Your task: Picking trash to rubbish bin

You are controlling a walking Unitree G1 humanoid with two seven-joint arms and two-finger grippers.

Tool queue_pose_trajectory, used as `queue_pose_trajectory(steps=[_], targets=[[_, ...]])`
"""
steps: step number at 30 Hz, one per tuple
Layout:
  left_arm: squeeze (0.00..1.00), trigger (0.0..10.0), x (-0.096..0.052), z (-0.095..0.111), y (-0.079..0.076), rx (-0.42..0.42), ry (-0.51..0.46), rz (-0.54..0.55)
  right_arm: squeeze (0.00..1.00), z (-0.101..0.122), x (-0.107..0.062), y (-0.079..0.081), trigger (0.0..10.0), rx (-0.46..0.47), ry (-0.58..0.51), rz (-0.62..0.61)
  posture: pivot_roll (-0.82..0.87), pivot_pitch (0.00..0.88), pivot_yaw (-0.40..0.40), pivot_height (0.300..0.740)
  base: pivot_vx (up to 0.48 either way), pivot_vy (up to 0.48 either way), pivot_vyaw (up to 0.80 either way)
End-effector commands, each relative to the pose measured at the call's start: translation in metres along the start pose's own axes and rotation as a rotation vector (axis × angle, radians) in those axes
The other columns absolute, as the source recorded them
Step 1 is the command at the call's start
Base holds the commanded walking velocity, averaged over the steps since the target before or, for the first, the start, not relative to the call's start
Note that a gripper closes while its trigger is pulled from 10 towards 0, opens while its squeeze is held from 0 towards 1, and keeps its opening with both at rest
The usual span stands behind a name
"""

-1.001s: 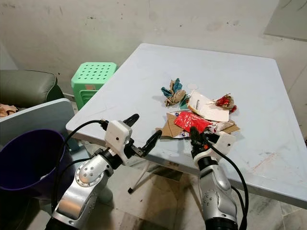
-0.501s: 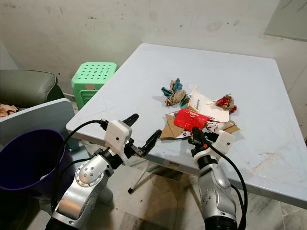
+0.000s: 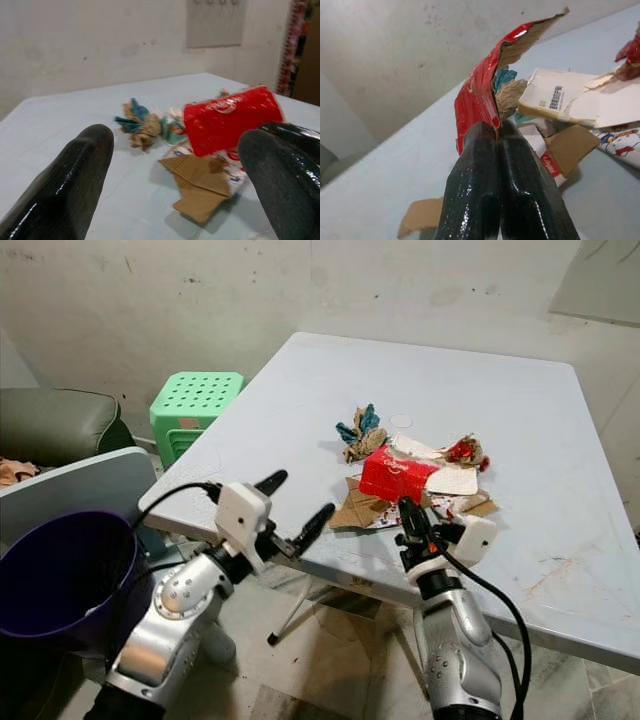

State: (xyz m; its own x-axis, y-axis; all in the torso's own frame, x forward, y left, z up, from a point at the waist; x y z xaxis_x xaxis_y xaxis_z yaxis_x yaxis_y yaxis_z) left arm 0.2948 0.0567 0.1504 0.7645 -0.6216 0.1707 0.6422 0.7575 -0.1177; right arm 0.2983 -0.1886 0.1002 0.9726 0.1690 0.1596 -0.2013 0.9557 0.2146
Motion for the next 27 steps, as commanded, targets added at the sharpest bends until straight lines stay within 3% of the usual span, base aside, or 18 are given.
queue_pose_trajectory(steps=[1,5,12,13,18,23,27], targets=[[0.00,10.0,0.000,0.010,0.018,-0.020,-0.014,0.033,0.00,0.014,0.001,-0.002,10.0,-0.069,-0.034,0.038,0.07,0.034,0.023,0.740,0.000,0.000,0.00],[0.00,10.0,-0.002,0.021,0.034,-0.081,-0.031,0.025,0.00,0.028,0.001,-0.007,10.0,-0.111,-0.065,0.097,0.07,0.034,0.023,0.740,0.000,0.000,0.00],[0.00,10.0,-0.003,0.031,0.039,-0.192,-0.029,-0.046,0.00,0.044,0.006,-0.006,10.0,-0.099,-0.098,0.175,0.07,0.031,0.023,0.740,0.000,0.000,0.00],[0.00,10.0,-0.002,0.033,0.036,-0.248,-0.025,-0.087,0.00,0.049,0.007,-0.001,10.0,-0.070,-0.107,0.222,0.07,0.027,0.024,0.740,0.000,0.000,0.00],[0.00,10.0,-0.003,0.041,0.018,-0.362,-0.015,-0.255,0.00,0.058,0.005,0.019,10.0,0.042,-0.132,0.375,0.07,0.023,0.025,0.740,0.000,0.000,0.00],[0.00,10.0,-0.007,0.048,0.008,-0.439,-0.008,-0.361,0.00,0.065,0.000,0.034,10.0,0.124,-0.136,0.492,0.07,0.023,0.024,0.740,0.000,0.000,0.00],[0.00,10.0,-0.010,0.052,0.006,-0.470,0.003,-0.398,0.00,0.069,-0.006,0.037,10.0,0.164,-0.122,0.556,0.07,0.023,0.025,0.740,0.000,0.000,0.00]])
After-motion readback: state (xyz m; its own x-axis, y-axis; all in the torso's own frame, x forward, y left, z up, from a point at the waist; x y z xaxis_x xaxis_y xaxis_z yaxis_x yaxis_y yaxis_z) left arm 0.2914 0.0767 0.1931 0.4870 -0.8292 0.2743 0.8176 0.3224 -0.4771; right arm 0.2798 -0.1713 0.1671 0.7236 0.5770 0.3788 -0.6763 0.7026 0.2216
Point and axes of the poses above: a point about 5 cm out from each wrist's last joint towards the gripper, its own x axis pointing out of the wrist towards the gripper, its own z axis along the axis of the wrist's last joint, y = z × x, the point moved 1 cm from there along x, pointing out of the wrist towards the gripper, and after that the axes turned 11 degrees about -x, right-handed, at the moved point
